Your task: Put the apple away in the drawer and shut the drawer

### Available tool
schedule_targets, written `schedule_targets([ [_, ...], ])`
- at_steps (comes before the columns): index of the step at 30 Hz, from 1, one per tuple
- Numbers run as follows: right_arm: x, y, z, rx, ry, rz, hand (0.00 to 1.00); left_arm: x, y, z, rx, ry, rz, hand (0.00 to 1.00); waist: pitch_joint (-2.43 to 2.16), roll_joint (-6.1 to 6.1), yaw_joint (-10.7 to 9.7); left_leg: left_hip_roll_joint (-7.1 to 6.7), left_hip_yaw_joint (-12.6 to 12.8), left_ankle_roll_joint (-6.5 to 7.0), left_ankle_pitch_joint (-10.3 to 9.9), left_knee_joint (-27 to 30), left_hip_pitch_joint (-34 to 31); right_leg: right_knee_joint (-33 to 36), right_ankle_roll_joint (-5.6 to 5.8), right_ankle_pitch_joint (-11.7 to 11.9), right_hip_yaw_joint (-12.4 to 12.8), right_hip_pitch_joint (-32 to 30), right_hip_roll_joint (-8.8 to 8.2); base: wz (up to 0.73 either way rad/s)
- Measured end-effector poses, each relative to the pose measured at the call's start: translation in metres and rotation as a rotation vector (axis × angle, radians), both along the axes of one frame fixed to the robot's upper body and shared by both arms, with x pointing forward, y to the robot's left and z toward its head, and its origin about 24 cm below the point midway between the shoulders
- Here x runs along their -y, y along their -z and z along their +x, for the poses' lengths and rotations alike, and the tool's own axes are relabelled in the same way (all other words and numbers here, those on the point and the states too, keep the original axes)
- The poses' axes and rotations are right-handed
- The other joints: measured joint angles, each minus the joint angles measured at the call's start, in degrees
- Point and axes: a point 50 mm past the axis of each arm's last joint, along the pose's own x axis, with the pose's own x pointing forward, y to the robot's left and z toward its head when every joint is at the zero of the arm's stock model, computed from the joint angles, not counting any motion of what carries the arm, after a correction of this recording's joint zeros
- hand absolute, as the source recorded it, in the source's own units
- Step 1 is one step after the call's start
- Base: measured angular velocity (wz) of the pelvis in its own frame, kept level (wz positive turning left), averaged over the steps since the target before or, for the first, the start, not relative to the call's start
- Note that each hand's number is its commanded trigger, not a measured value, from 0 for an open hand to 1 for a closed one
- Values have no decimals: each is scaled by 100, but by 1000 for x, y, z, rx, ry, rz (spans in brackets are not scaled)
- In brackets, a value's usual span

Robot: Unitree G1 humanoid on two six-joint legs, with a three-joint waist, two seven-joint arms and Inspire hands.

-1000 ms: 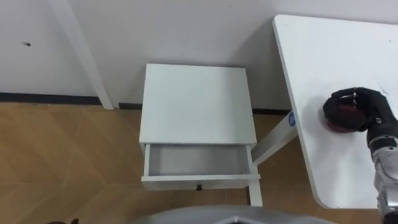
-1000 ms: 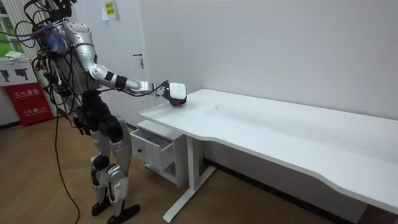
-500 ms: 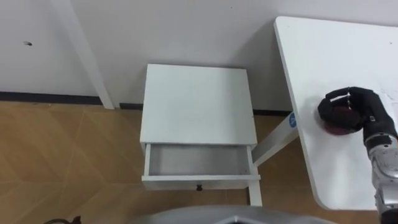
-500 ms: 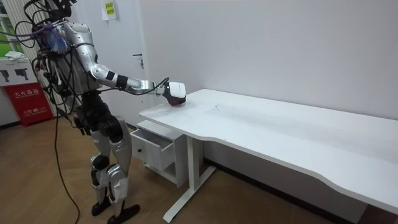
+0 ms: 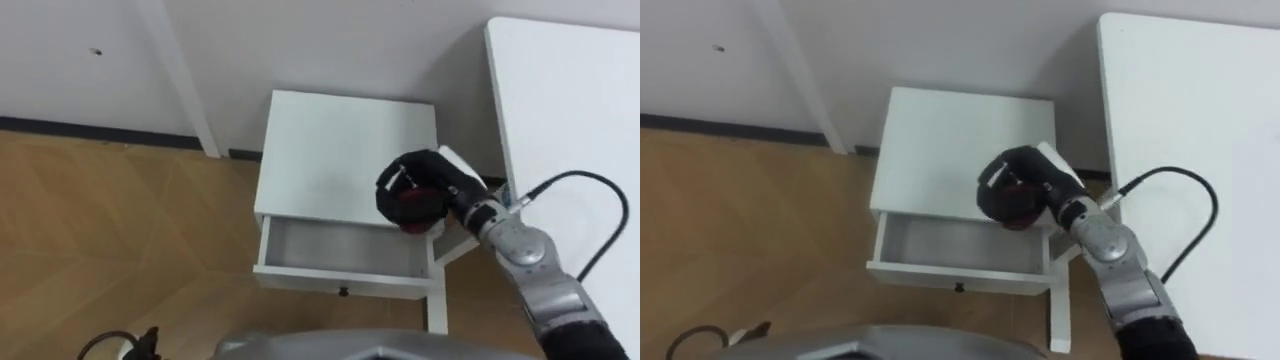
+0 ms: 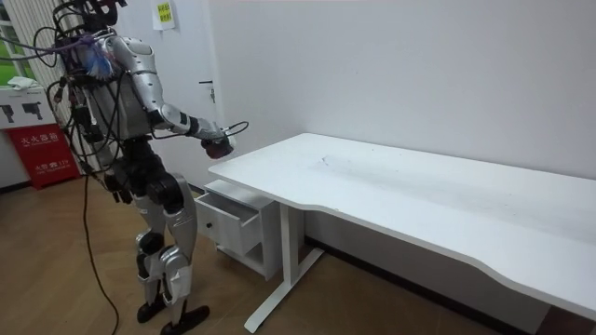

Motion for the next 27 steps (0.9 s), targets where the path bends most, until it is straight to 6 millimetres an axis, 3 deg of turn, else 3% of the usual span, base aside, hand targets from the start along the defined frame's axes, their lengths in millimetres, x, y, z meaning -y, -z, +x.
schedule_targets([
  [4,-16,-14,9,52,-75,23,100,4,1,0,-23,35,-6,0,-55,-107,68,-2,-64,-1,2,8,-1,-8,0,0,24,14,5,12],
  [9,-24,-16,11,56,-104,44,100,5,2,0,-31,41,-4,0,-45,-132,91,-15,-94,0,2,4,19,-15,0,0,70,49,-4,6],
  [10,-25,-16,11,52,-109,44,64,5,2,0,-31,41,-3,0,-39,-123,96,-16,-95,0,2,3,18,-16,0,0,69,49,-5,0],
  [11,-28,-15,9,40,-118,43,0,4,1,1,-31,41,0,0,-30,-109,103,-16,-97,0,2,-3,16,-17,1,0,64,48,-6,0],
  [27,-32,-10,6,-17,-145,38,0,5,2,6,-46,54,15,0,-9,-55,142,-13,-106,-5,5,-39,-10,-87,1,-1,51,42,10,0],
])
